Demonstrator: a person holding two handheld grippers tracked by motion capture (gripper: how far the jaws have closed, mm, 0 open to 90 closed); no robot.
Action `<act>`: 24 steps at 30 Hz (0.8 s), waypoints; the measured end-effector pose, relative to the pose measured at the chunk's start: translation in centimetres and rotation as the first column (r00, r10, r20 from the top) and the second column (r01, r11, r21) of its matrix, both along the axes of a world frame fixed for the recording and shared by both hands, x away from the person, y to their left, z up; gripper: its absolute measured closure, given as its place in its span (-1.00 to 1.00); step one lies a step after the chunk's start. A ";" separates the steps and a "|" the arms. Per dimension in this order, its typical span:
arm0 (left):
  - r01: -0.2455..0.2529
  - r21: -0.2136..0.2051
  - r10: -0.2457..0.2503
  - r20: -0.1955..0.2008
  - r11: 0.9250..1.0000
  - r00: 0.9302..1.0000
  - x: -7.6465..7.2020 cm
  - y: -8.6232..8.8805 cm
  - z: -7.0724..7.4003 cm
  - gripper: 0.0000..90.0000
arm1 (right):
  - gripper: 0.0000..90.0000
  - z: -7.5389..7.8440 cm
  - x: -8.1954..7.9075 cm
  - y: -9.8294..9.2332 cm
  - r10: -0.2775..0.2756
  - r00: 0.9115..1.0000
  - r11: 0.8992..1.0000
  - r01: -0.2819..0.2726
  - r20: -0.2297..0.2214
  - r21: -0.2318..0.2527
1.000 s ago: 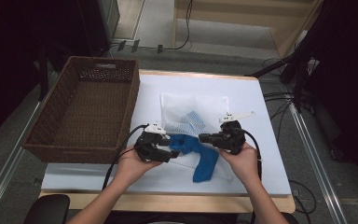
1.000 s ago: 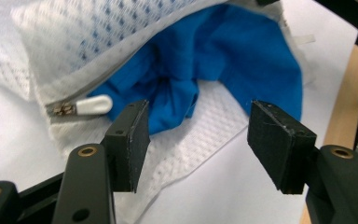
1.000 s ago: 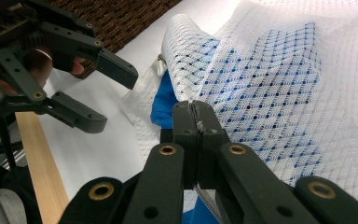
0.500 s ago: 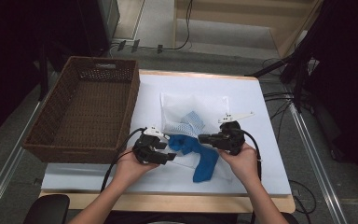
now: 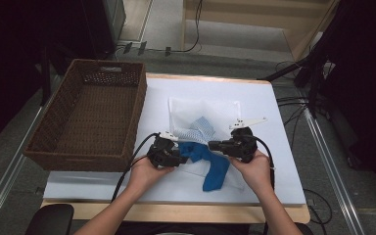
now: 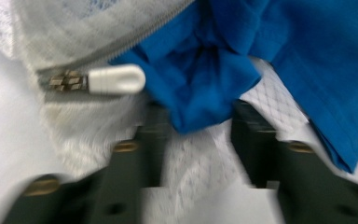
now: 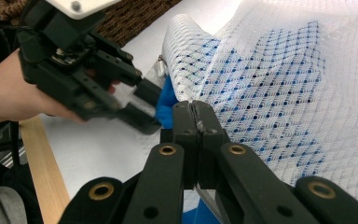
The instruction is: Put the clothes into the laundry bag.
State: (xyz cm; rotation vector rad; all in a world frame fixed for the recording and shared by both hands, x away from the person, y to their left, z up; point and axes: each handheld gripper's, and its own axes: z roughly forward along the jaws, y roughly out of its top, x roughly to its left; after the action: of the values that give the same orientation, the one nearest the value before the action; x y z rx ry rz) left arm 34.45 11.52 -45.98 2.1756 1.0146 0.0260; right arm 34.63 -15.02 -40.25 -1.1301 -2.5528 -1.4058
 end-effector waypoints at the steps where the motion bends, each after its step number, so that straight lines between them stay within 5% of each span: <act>1: -0.002 -0.001 0.002 -0.010 1.000 1.000 0.2 -0.1 -0.1 0.68 | 1.00 0.0 0.0 0.0 0.000 1.000 1.000 0.000 0.001 0.000; 5: 0.001 -0.039 -0.003 -0.045 0.999 0.999 0.5 -0.5 -0.3 0.88 | 1.00 0.0 0.0 -0.1 0.004 1.000 1.000 -0.004 0.004 0.002; 15: 0.076 -0.014 -0.075 0.054 0.997 0.996 1.0 -3.5 0.9 0.90 | 1.00 0.1 -0.1 0.1 0.005 1.000 1.000 -0.005 0.002 0.004; 24: 0.088 -0.035 -0.083 0.141 0.995 0.987 1.7 -6.0 2.2 0.90 | 1.00 0.2 -0.1 -0.2 -0.001 1.000 1.000 0.001 0.004 0.010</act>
State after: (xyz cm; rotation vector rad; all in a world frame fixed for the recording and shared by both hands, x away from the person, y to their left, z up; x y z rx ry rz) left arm 36.16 5.53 -43.78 2.1457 0.8357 0.1149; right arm 34.51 -15.19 -40.07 -1.1283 -2.5452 -1.4212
